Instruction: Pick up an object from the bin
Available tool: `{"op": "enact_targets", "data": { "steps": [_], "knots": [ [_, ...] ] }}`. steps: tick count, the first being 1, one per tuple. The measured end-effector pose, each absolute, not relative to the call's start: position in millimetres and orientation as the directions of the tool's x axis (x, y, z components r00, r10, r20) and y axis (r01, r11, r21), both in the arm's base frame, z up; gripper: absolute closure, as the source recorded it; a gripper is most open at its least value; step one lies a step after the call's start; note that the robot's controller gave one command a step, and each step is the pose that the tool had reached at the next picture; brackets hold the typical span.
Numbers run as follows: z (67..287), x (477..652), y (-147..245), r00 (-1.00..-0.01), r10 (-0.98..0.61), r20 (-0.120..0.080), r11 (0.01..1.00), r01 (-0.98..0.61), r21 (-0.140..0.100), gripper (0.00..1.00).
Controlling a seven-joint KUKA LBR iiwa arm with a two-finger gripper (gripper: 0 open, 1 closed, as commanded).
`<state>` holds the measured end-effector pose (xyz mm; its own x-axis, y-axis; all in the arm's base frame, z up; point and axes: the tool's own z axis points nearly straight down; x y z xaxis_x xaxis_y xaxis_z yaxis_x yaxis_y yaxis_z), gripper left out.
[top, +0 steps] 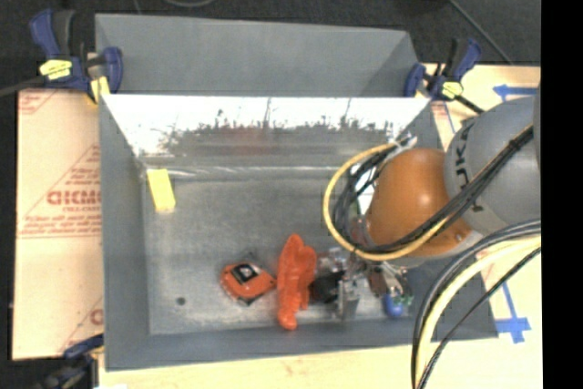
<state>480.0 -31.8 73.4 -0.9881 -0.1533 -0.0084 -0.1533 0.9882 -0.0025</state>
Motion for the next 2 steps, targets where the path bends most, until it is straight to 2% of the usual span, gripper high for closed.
{"op": "enact_targets", "data": {
  "steps": [1,2],
  "knots": [
    [222.7,508.0,-15.5,-0.989,-0.146,-0.005,0.989,-0.146,-0.002,1.00],
    [222.1,507.6,-15.6,-0.989,-0.146,-0.003,0.989,-0.146,-0.002,1.00]
  ]
}}
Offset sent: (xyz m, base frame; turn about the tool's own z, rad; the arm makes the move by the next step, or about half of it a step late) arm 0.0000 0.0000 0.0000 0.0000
